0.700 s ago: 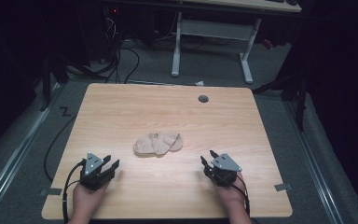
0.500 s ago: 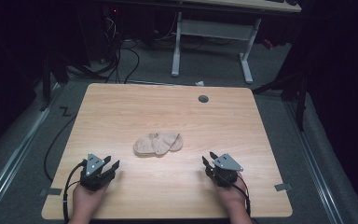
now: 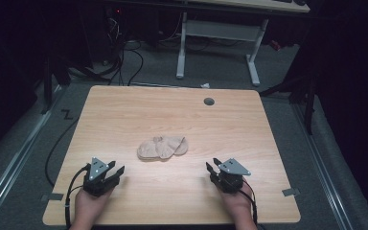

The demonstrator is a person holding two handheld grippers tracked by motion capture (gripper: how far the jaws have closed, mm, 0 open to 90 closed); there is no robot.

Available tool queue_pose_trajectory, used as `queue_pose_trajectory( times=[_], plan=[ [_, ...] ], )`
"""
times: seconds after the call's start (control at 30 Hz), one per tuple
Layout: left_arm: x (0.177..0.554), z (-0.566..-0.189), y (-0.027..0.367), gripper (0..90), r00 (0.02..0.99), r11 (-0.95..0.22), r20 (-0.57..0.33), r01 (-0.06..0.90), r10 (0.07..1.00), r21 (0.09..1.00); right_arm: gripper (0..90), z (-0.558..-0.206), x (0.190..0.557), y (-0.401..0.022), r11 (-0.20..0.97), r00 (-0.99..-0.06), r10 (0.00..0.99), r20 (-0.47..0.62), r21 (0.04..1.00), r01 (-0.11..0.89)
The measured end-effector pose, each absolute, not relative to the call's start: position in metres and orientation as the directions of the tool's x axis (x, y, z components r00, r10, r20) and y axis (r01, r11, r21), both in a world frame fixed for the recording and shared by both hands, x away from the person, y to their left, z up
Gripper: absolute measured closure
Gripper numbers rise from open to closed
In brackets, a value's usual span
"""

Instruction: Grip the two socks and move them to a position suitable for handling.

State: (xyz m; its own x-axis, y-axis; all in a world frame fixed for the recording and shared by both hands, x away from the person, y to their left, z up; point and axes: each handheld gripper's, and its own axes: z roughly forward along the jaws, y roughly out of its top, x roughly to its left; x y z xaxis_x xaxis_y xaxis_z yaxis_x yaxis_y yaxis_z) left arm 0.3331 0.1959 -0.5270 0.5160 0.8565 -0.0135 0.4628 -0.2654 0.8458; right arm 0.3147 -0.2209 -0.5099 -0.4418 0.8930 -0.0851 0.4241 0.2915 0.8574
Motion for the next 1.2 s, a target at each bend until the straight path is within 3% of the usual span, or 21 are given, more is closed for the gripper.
queue_pose_trajectory(
  times=[0.27,0.8,1.2],
  plan=[
    [0.336,-0.523,0.185,54.0,0.552,-0.27,-0.027,0.45,0.833,0.851,64.9,-0.513,0.305,-0.241,0.232,-0.434,0.901,0.0,0.846,0.48],
    [0.342,-0.519,0.174,51.5,0.583,-0.245,-0.093,0.475,0.807,0.845,59.2,-0.515,0.299,-0.244,0.279,-0.447,0.893,-0.049,0.84,0.465],
    [0.351,-0.5,0.146,44.1,0.635,-0.297,-0.062,0.444,0.77,0.845,59.0,-0.51,0.294,-0.236,0.293,-0.469,0.88,-0.069,0.858,0.423]
  ],
)
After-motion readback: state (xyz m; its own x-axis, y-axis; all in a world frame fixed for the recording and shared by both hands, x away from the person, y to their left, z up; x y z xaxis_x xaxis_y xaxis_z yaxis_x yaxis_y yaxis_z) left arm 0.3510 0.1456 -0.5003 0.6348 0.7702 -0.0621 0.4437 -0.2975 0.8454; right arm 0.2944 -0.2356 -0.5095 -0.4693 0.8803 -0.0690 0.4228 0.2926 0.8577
